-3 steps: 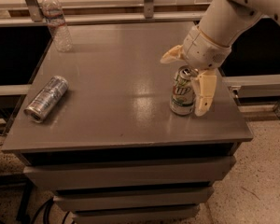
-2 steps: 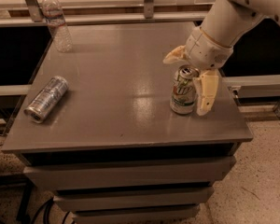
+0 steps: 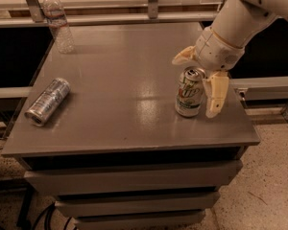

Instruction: Move 7up can near redbull can

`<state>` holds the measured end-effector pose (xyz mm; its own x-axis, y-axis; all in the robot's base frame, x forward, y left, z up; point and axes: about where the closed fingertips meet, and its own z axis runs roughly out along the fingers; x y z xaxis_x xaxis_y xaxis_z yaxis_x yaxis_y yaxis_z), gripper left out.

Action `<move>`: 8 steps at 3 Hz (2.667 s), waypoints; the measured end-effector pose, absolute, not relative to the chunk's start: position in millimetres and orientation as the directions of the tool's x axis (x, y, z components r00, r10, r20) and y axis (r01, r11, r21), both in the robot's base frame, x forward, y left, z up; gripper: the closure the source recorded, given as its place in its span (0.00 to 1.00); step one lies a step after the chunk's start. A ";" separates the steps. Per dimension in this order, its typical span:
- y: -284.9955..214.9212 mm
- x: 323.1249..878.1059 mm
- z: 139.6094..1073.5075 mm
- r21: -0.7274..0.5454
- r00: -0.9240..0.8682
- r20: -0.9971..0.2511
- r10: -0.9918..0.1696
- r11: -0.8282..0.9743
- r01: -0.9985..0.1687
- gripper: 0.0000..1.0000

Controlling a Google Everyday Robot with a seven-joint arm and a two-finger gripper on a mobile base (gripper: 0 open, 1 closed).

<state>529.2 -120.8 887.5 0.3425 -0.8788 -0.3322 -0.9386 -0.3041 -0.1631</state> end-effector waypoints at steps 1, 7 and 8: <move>-125.8 529.5 889.4 -0.166 0.338 -0.328 -0.882 -0.298 -0.940 0.18; -121.7 536.7 898.8 -0.196 0.371 -0.330 -0.868 -0.321 -0.927 1.00; -105.2 549.5 902.3 -0.219 0.421 -0.343 -0.839 -0.365 -0.905 1.00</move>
Offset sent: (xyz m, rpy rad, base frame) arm -0.0049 -0.0158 0.0049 -0.0143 0.0045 -0.0112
